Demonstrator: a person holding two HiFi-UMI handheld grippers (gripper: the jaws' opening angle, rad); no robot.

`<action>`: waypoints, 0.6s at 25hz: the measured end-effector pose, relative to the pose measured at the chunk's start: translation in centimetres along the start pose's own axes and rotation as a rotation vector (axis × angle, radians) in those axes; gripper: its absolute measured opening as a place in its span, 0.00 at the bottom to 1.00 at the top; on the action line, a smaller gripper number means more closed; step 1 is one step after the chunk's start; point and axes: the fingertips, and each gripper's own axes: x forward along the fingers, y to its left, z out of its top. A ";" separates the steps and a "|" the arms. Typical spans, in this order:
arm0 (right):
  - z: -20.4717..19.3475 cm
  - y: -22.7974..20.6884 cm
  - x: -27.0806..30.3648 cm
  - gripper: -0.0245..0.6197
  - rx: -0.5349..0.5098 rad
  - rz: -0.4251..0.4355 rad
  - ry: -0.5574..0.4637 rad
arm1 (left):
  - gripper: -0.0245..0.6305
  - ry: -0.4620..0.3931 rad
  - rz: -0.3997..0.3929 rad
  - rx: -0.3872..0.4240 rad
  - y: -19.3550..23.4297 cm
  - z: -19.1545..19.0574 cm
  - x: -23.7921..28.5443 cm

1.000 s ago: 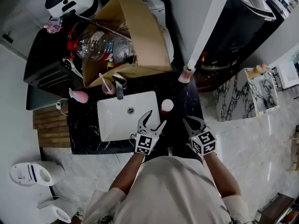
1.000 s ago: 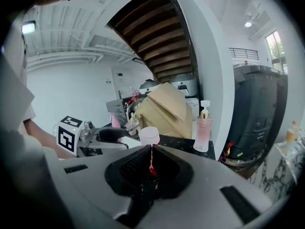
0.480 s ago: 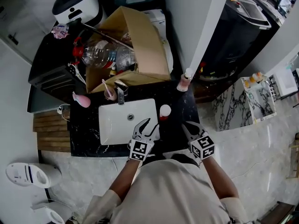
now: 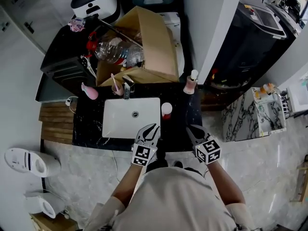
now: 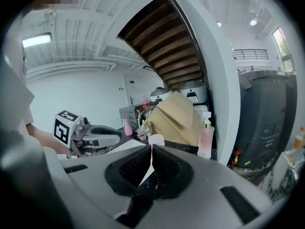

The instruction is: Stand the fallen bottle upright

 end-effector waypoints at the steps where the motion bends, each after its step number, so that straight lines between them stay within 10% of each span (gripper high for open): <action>1: 0.0 0.2 -0.5 0.09 -0.003 0.010 -0.004 | 0.13 -0.002 0.007 -0.016 -0.6 0.1 -0.4; 15: -1.1 2.9 -6.4 0.09 -0.057 0.114 -0.071 | 0.05 -0.051 0.095 -0.163 -6.0 1.4 -6.4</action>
